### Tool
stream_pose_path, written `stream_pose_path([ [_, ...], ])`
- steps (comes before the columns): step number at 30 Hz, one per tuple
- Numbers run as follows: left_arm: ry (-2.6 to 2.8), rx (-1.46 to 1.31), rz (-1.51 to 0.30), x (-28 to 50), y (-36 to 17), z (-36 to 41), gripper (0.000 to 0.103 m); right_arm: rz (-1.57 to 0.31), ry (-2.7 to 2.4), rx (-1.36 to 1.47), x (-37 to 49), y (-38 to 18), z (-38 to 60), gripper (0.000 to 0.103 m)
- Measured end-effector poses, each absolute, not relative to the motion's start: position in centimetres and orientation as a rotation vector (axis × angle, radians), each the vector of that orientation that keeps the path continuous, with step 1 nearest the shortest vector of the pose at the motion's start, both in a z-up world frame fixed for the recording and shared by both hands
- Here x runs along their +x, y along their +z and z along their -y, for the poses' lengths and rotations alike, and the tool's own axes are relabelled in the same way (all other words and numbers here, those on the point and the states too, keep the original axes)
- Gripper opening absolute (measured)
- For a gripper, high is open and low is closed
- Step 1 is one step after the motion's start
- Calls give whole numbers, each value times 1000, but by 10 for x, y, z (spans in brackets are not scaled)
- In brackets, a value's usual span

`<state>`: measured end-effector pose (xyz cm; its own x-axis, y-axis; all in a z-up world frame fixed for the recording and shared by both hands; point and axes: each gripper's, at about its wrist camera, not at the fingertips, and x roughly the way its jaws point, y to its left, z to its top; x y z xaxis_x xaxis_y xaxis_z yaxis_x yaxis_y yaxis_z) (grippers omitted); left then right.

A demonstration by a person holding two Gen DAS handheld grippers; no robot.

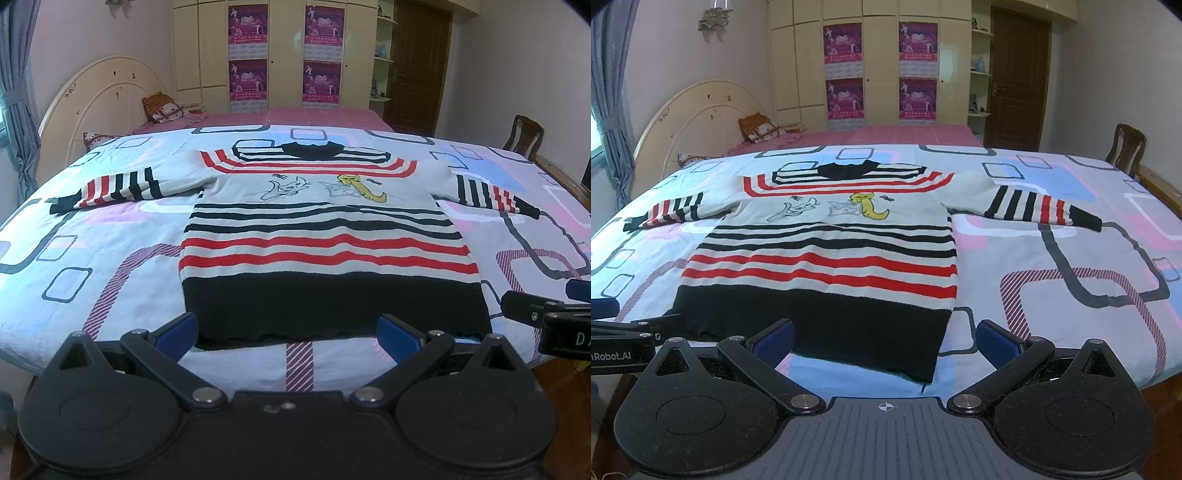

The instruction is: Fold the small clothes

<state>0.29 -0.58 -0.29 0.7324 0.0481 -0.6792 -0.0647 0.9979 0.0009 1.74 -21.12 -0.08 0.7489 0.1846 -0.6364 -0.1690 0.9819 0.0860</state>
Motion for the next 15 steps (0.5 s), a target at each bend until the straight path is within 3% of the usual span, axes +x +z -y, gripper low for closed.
stream_pose_path([
  [15, 66, -21, -747, 4, -3, 7, 103, -697, 194, 26, 19, -1, 211, 103],
])
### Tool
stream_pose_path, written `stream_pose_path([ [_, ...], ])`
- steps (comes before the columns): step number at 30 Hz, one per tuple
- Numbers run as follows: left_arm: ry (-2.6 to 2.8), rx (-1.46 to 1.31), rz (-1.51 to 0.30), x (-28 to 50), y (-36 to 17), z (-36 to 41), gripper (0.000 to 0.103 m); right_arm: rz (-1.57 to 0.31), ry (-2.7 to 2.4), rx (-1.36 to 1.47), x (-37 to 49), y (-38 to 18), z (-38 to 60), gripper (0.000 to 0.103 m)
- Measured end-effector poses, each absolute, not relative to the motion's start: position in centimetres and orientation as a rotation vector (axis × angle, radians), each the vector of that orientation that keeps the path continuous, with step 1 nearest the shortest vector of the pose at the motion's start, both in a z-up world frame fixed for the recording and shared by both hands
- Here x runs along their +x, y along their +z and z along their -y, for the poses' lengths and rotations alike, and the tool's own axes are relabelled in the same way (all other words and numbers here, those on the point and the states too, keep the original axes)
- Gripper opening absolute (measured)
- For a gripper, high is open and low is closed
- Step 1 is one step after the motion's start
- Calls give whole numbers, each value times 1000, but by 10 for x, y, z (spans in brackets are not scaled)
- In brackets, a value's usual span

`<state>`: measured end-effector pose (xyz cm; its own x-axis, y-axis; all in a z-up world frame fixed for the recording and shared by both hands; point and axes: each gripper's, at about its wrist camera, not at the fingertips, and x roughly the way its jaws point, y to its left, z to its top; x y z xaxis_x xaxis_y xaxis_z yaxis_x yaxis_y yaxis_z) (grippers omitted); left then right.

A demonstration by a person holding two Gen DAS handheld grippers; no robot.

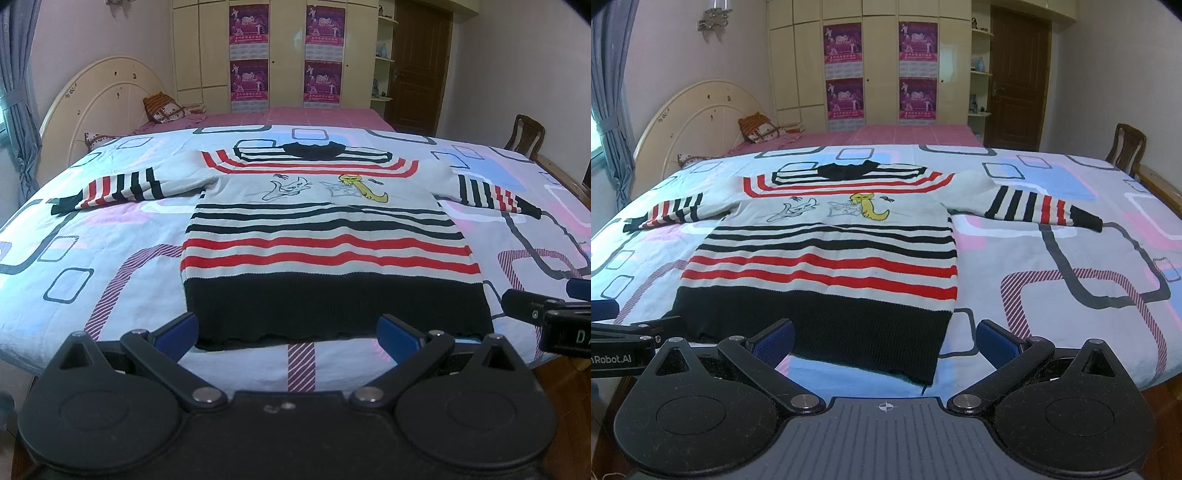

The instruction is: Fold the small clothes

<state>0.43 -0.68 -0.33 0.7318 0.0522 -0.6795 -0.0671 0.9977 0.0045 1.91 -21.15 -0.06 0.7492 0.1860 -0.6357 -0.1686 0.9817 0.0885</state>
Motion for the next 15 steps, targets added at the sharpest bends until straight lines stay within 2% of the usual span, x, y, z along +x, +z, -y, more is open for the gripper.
stream_pose_path([
  [15, 64, -21, -745, 3, -3, 8, 103, -698, 194, 26, 19, -1, 212, 103],
])
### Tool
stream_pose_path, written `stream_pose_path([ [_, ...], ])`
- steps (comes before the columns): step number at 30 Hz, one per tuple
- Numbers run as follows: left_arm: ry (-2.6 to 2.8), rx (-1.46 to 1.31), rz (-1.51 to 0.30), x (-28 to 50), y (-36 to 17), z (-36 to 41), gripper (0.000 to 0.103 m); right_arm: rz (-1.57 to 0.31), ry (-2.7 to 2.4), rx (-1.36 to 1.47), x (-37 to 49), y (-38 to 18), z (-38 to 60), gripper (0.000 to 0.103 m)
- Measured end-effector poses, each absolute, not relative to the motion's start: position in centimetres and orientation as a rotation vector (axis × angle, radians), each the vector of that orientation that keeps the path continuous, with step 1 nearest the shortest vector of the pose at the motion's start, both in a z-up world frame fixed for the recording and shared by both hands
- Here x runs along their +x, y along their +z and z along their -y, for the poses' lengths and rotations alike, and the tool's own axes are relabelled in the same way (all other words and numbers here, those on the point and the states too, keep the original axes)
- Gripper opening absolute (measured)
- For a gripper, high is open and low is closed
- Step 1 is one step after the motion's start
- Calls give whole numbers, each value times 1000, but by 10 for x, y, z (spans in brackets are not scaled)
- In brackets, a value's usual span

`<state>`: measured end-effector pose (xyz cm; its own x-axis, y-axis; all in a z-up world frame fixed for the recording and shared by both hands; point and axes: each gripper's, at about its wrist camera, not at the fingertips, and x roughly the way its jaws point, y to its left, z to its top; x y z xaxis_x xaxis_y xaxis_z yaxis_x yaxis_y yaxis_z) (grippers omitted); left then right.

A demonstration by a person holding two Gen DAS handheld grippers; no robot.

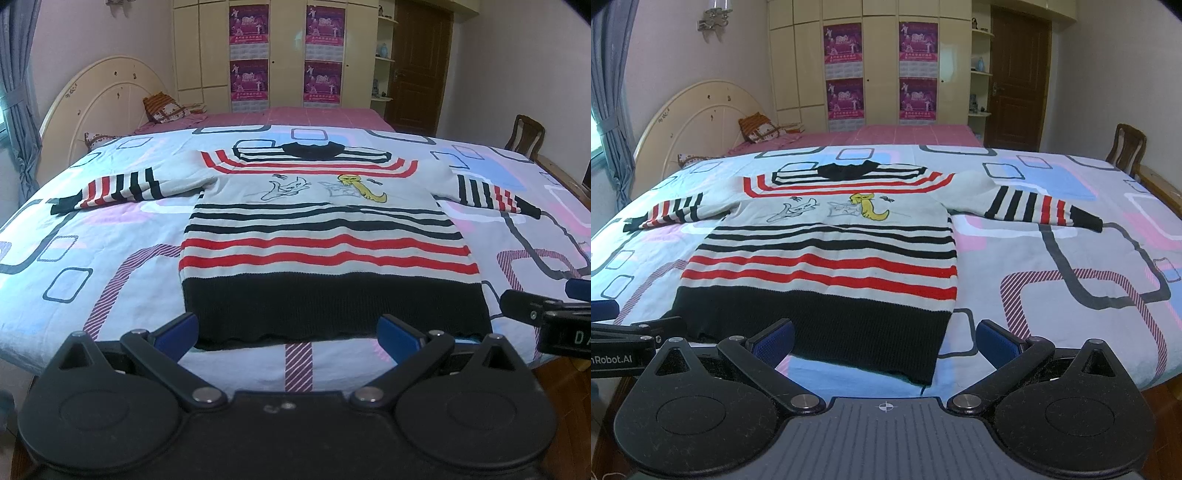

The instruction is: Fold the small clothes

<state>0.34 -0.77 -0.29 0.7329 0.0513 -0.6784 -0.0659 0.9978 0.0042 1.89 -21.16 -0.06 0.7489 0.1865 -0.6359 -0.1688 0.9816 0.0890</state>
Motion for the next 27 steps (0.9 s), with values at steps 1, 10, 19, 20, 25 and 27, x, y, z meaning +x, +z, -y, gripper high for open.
stream_pose_path([
  [1, 65, -21, -746, 4, -3, 8, 103, -698, 194, 26, 19, -1, 212, 103],
  [10, 75, -23, -747, 3, -3, 8, 103, -698, 196, 26, 19, -1, 212, 103],
  [19, 80, -29, -754, 3, -3, 6, 103, -704, 207, 17, 19, -4, 208, 103],
  [20, 82, -29, -754, 3, -3, 6, 103, -704, 207, 17, 19, -4, 208, 103],
  [25, 84, -30, -754, 3, -4, 5, 103, -704, 207, 17, 19, -4, 208, 103],
  [27, 85, -37, -757, 3, -4, 4, 103, -704, 207, 19, 20, -4, 208, 103],
])
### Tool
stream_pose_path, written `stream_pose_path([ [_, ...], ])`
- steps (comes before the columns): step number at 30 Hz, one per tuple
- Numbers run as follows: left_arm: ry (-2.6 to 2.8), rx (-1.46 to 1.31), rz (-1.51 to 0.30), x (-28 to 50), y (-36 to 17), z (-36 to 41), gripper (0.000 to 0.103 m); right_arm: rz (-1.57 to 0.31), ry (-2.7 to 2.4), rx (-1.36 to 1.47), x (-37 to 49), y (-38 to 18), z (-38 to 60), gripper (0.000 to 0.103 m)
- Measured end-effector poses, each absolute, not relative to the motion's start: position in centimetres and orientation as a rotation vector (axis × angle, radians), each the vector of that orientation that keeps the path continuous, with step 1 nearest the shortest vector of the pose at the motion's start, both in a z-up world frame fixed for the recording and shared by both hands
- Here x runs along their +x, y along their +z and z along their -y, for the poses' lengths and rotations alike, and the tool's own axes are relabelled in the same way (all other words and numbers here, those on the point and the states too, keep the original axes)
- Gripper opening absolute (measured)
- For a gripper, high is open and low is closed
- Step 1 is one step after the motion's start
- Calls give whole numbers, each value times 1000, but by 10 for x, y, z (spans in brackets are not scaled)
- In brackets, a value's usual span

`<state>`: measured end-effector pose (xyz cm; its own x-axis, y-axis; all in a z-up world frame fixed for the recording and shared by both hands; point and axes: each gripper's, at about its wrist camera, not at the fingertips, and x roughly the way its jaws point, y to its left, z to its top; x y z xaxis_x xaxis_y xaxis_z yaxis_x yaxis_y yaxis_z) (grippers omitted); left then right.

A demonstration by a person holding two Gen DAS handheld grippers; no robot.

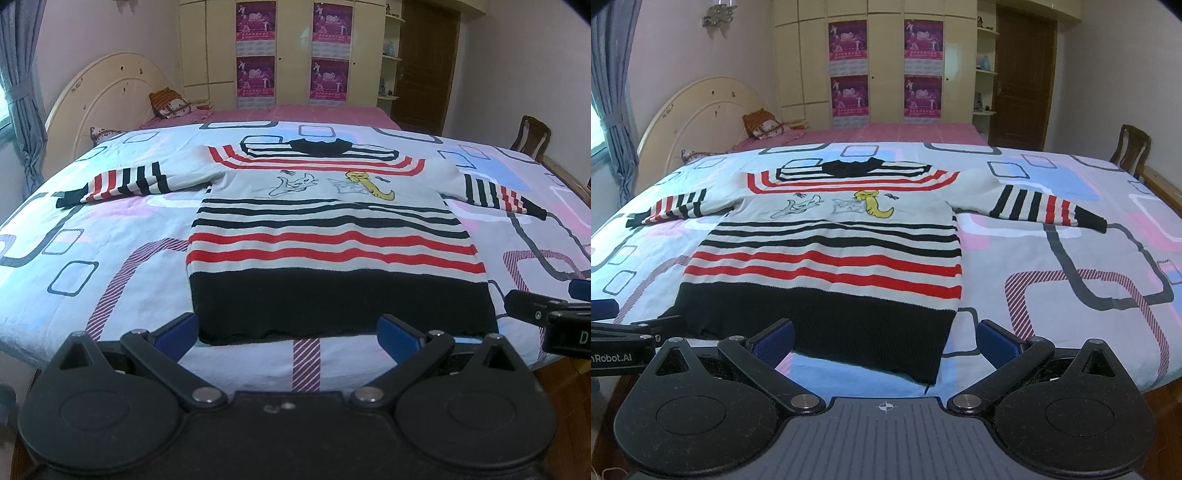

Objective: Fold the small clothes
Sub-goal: 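Move the right tool toward the sweater sleeve with the black cuff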

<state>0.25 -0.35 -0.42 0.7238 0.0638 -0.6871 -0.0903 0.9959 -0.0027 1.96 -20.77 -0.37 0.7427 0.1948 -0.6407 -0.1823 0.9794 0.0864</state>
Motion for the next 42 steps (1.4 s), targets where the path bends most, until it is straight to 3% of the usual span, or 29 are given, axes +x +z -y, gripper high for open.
stream_pose_path([
  [12, 71, -57, -779, 25, -7, -3, 103, -718, 177, 23, 39, -6, 208, 103],
  [42, -108, -12, -745, 194, -17, -6, 103, -723, -44, 66, 186, -13, 216, 103],
])
